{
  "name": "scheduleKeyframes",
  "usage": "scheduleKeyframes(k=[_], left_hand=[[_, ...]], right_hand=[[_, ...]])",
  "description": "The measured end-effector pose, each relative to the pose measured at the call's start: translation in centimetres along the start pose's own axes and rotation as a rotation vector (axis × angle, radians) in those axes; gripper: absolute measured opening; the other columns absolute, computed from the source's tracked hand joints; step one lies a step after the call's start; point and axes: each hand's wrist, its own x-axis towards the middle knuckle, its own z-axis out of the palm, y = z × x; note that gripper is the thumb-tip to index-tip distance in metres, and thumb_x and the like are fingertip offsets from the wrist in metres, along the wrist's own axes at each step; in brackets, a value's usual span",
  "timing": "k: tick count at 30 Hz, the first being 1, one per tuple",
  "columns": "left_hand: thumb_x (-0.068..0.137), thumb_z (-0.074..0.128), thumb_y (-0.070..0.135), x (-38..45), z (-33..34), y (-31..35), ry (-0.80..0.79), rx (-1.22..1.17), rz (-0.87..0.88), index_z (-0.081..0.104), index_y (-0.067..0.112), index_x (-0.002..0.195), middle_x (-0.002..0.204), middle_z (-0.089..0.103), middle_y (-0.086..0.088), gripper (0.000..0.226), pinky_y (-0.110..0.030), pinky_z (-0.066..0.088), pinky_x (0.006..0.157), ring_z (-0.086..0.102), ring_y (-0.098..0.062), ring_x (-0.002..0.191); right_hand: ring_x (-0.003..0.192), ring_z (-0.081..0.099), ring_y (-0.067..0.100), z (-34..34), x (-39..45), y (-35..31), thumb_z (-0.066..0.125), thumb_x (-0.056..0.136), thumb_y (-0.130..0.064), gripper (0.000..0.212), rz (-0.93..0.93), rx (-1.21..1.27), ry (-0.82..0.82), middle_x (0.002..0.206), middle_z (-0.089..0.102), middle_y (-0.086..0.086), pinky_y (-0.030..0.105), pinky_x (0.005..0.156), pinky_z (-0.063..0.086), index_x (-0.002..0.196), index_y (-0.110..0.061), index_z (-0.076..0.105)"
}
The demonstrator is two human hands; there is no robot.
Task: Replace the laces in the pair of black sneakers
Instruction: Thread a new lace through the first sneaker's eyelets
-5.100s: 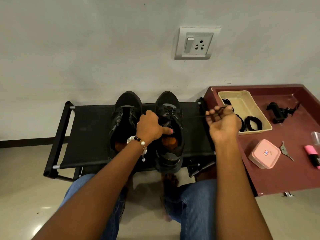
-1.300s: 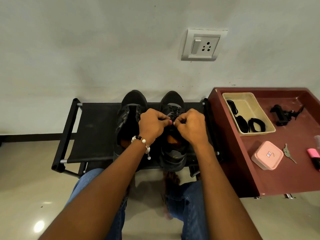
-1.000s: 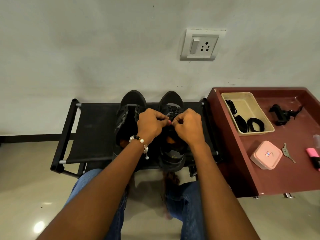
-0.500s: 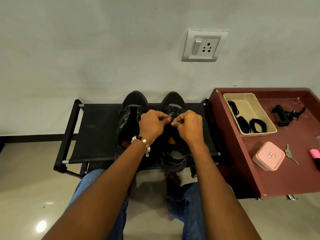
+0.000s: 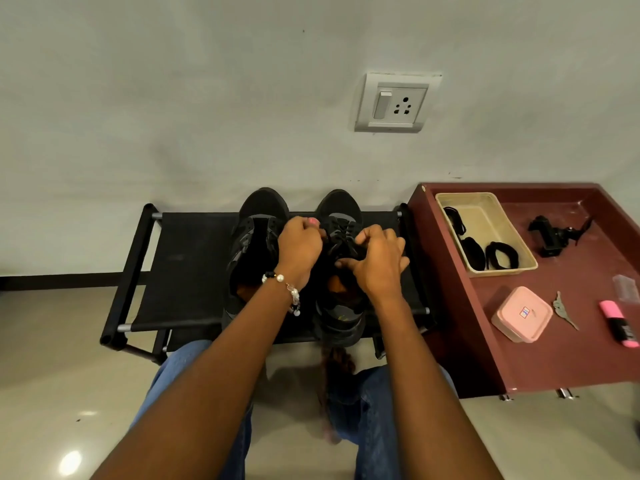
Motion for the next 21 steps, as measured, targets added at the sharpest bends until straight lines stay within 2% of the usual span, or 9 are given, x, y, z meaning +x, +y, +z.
scheduleKeyframes(k=[3,5,8,10,12,14,16,18,21], left_hand=[[0.104,0.035,0.015,0.0,-1.0,2.0,-0.087,-0.539,-0.118,0.049,0.011,0.09,0.077,0.065,-0.01,0.021,-0.035,0.056,0.066,0.065,-0.023,0.068],[0.103,0.041,0.015,-0.1,-1.7,2.4,-0.114,-0.578,-0.077,0.052,0.01,0.089,0.066,0.055,-0.006,0.019,-0.032,0.056,0.061,0.054,-0.017,0.054],[0.099,0.052,0.017,0.4,-2.5,2.1,-0.088,0.205,0.436,0.063,0.013,0.099,0.074,0.058,0.003,0.012,-0.019,0.049,0.061,0.054,-0.012,0.062],[0.097,0.055,0.016,1.0,-3.1,2.6,-0.189,0.723,0.702,0.067,0.011,0.109,0.096,0.063,-0.004,0.018,-0.023,0.048,0.081,0.06,-0.018,0.085],[0.097,0.054,0.02,1.3,-3.4,3.5,-0.311,1.183,0.697,0.067,0.009,0.115,0.111,0.058,-0.014,0.024,-0.035,0.043,0.094,0.054,-0.028,0.106],[0.096,0.056,0.024,1.3,-3.7,4.4,-0.35,1.475,0.638,0.067,0.006,0.113,0.11,0.061,-0.018,0.026,-0.04,0.045,0.095,0.054,-0.034,0.109],[0.094,0.059,0.024,1.0,-4.2,5.1,-0.332,1.432,0.601,0.069,0.005,0.105,0.102,0.066,-0.017,0.024,-0.039,0.05,0.089,0.06,-0.032,0.103],[0.092,0.061,0.02,0.6,-4.7,5.8,-0.271,1.075,0.56,0.069,0.005,0.095,0.087,0.069,-0.01,0.017,-0.03,0.052,0.079,0.066,-0.024,0.087],[0.089,0.068,0.018,-0.9,-4.5,7.6,-0.161,0.477,0.461,0.064,0.018,0.101,0.069,0.067,-0.003,0.013,-0.009,0.043,0.054,0.061,-0.003,0.056]], right_hand=[[0.115,0.041,0.025,0.1,-0.7,0.1,0.085,0.069,-0.033,0.049,0.04,-0.019,0.027,0.115,0.051,0.004,0.041,0.093,0.034,0.093,-0.023,0.044],[0.112,0.046,0.027,0.2,-1.0,0.1,0.085,0.07,-0.033,0.049,0.067,-0.008,0.042,0.113,0.053,0.006,0.042,0.091,0.04,0.092,-0.021,0.042],[0.103,0.052,0.027,0.5,-1.4,0.0,0.086,0.07,-0.031,0.049,0.081,0.05,0.093,0.105,0.056,0.008,0.04,0.083,0.045,0.089,-0.019,0.042],[0.096,0.055,0.027,0.5,-1.7,0.0,0.086,0.07,-0.029,0.048,0.092,0.09,0.114,0.1,0.057,0.008,0.037,0.076,0.046,0.089,-0.017,0.043],[0.092,0.058,0.026,0.5,-2.0,0.0,0.086,0.071,-0.027,0.047,0.127,0.127,0.115,0.097,0.059,0.008,0.034,0.069,0.042,0.089,-0.015,0.044],[0.092,0.059,0.026,0.4,-2.3,0.0,0.086,0.071,-0.028,0.048,0.163,0.16,0.129,0.098,0.06,0.01,0.031,0.068,0.037,0.089,-0.014,0.044],[0.095,0.057,0.027,0.2,-2.8,-0.1,0.086,0.071,-0.028,0.048,0.192,0.195,0.163,0.104,0.058,0.012,0.031,0.07,0.037,0.094,-0.011,0.048],[0.104,0.055,0.03,0.2,-3.3,-0.2,0.086,0.071,-0.025,0.052,0.24,0.225,0.185,0.114,0.054,0.014,0.035,0.079,0.042,0.106,-0.007,0.052],[0.119,0.049,0.038,0.2,-3.8,-0.6,0.082,0.076,-0.022,0.064,0.386,0.241,0.111,0.129,0.047,0.021,0.044,0.092,0.045,0.125,-0.003,0.046]])
